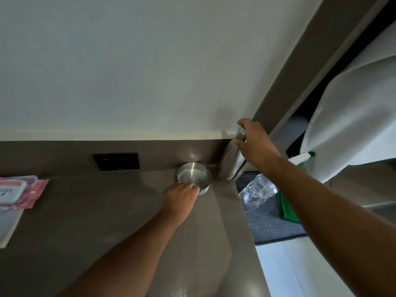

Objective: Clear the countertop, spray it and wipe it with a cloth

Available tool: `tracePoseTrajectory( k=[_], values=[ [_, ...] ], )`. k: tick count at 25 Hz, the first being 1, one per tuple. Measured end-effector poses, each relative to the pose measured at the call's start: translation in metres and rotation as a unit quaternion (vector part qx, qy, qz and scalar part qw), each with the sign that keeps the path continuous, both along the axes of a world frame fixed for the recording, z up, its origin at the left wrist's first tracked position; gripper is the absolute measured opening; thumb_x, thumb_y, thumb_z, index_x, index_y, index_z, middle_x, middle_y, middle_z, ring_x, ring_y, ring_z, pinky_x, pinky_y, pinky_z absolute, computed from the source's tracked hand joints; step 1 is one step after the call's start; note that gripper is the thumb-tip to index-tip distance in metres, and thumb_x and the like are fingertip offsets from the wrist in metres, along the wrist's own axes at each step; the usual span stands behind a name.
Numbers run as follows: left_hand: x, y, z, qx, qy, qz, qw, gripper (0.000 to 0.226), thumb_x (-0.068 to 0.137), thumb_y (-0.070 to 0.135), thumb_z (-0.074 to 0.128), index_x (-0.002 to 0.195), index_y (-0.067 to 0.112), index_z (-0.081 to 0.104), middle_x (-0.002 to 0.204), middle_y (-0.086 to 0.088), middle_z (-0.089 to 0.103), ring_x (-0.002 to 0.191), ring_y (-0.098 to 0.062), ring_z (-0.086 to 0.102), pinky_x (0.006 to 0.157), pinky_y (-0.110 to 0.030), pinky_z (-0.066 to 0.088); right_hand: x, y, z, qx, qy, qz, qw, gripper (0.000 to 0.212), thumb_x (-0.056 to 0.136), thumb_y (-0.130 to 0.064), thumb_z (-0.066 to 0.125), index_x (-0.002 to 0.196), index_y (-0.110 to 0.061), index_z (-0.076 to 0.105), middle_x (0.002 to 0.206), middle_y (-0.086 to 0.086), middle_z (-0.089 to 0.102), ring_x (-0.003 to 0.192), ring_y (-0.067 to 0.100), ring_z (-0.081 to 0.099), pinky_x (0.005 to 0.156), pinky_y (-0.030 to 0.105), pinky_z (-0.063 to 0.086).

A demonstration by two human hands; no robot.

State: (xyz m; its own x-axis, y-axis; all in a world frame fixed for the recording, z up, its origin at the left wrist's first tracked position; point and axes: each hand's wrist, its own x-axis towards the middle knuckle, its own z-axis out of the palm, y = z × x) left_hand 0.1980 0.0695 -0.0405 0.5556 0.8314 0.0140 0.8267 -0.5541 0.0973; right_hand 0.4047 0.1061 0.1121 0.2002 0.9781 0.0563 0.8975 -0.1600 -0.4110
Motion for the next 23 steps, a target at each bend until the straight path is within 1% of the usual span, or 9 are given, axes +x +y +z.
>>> tracePoseTrajectory(
  k=[4, 6, 9, 12, 15, 17, 18, 20, 23],
  values=[
    [0.037, 0.0, -0.018, -0.021, -0.017, -0.005, 1.0, 0.028, 0.053, 0.001, 0.081, 0.063, 0.02, 0.064, 0.057, 0.002, 0.059, 0.05, -0.02, 0.061, 0.044, -0.025, 0.049, 0.01, 0.005, -0.012, -0.01, -0.024, 0.003, 1.0, 0.048, 0.093, -0.015, 0.06, 0.136, -0.022, 0.039, 0.134, 0.014, 0.042, 0.107, 0.031, 0.056, 0.088, 0.038, 0.049],
    [0.045, -0.001, -0.026, -0.022, -0.015, 0.004, 1.0, 0.03, 0.05, 0.002, 0.083, 0.062, 0.021, 0.063, 0.057, 0.002, 0.058, 0.051, -0.02, 0.061, 0.043, -0.026, 0.047, 0.012, 0.008, -0.013, -0.005, -0.055, 0.003, 0.998, 0.046, 0.093, -0.013, 0.061, 0.135, -0.019, 0.04, 0.133, 0.015, 0.043, 0.108, 0.033, 0.055, 0.087, 0.039, 0.049],
    [0.048, -0.001, -0.034, -0.017, -0.011, 0.005, 1.0, 0.034, 0.045, 0.001, 0.084, 0.059, 0.021, 0.06, 0.055, 0.003, 0.057, 0.051, -0.02, 0.06, 0.042, -0.025, 0.044, 0.013, 0.012, -0.013, 0.016, -0.153, 0.015, 0.988, 0.038, 0.09, -0.009, 0.064, 0.125, -0.011, 0.048, 0.125, 0.016, 0.048, 0.108, 0.035, 0.055, 0.084, 0.039, 0.05],
    [0.046, 0.001, -0.037, -0.009, -0.004, 0.005, 1.0, 0.033, 0.046, 0.004, 0.086, 0.059, 0.021, 0.061, 0.057, 0.003, 0.058, 0.054, -0.02, 0.061, 0.043, -0.025, 0.045, 0.011, 0.011, -0.012, 0.031, -0.265, 0.04, 0.963, 0.032, 0.086, -0.005, 0.066, 0.115, -0.009, 0.054, 0.115, 0.014, 0.056, 0.103, 0.033, 0.057, 0.081, 0.04, 0.052],
    [0.044, 0.002, -0.037, -0.003, -0.013, 0.003, 1.0, 0.032, 0.047, 0.007, 0.089, 0.058, 0.021, 0.063, 0.057, 0.003, 0.059, 0.058, -0.018, 0.063, 0.042, -0.025, 0.044, 0.007, 0.009, -0.012, 0.029, -0.304, 0.047, 0.951, 0.036, 0.083, -0.006, 0.068, 0.116, -0.008, 0.055, 0.115, 0.015, 0.059, 0.106, 0.033, 0.058, 0.087, 0.04, 0.051],
    [0.043, 0.003, -0.038, 0.004, -0.033, 0.013, 0.999, 0.032, 0.049, 0.008, 0.09, 0.059, 0.022, 0.062, 0.06, 0.004, 0.06, 0.06, -0.017, 0.063, 0.042, -0.026, 0.043, 0.008, 0.008, -0.013, 0.026, -0.307, 0.05, 0.95, 0.042, 0.083, -0.004, 0.065, 0.123, -0.007, 0.051, 0.127, 0.018, 0.054, 0.118, 0.036, 0.052, 0.094, 0.041, 0.048],
    [0.042, 0.004, -0.038, 0.003, -0.051, 0.024, 0.998, 0.031, 0.053, 0.008, 0.089, 0.062, 0.021, 0.063, 0.064, 0.004, 0.061, 0.064, -0.016, 0.064, 0.044, -0.027, 0.045, 0.009, 0.007, -0.014, 0.027, -0.307, 0.051, 0.95, 0.045, 0.084, -0.003, 0.063, 0.127, -0.006, 0.048, 0.136, 0.02, 0.048, 0.127, 0.038, 0.046, 0.099, 0.042, 0.044],
    [0.034, 0.002, -0.035, -0.018, -0.08, 0.027, 0.996, 0.026, 0.064, 0.012, 0.087, 0.074, 0.018, 0.065, 0.077, 0.002, 0.067, 0.077, -0.019, 0.066, 0.058, -0.03, 0.053, 0.007, 0.004, -0.014, 0.038, -0.323, 0.055, 0.944, 0.054, 0.088, -0.008, 0.062, 0.137, -0.005, 0.041, 0.152, 0.023, 0.029, 0.142, 0.039, 0.027, 0.11, 0.042, 0.035],
    [-0.002, -0.001, -0.033, -0.004, -0.102, 0.033, 0.994, 0.032, 0.067, 0.022, 0.088, 0.09, 0.014, 0.069, 0.09, -0.002, 0.072, 0.097, -0.025, 0.07, 0.078, -0.033, 0.057, -0.016, -0.01, -0.02, 0.081, -0.319, 0.063, 0.942, 0.062, 0.087, -0.026, 0.067, 0.14, -0.009, 0.039, 0.158, 0.023, 0.015, 0.146, 0.04, 0.016, 0.115, 0.045, 0.026]
  ],
)
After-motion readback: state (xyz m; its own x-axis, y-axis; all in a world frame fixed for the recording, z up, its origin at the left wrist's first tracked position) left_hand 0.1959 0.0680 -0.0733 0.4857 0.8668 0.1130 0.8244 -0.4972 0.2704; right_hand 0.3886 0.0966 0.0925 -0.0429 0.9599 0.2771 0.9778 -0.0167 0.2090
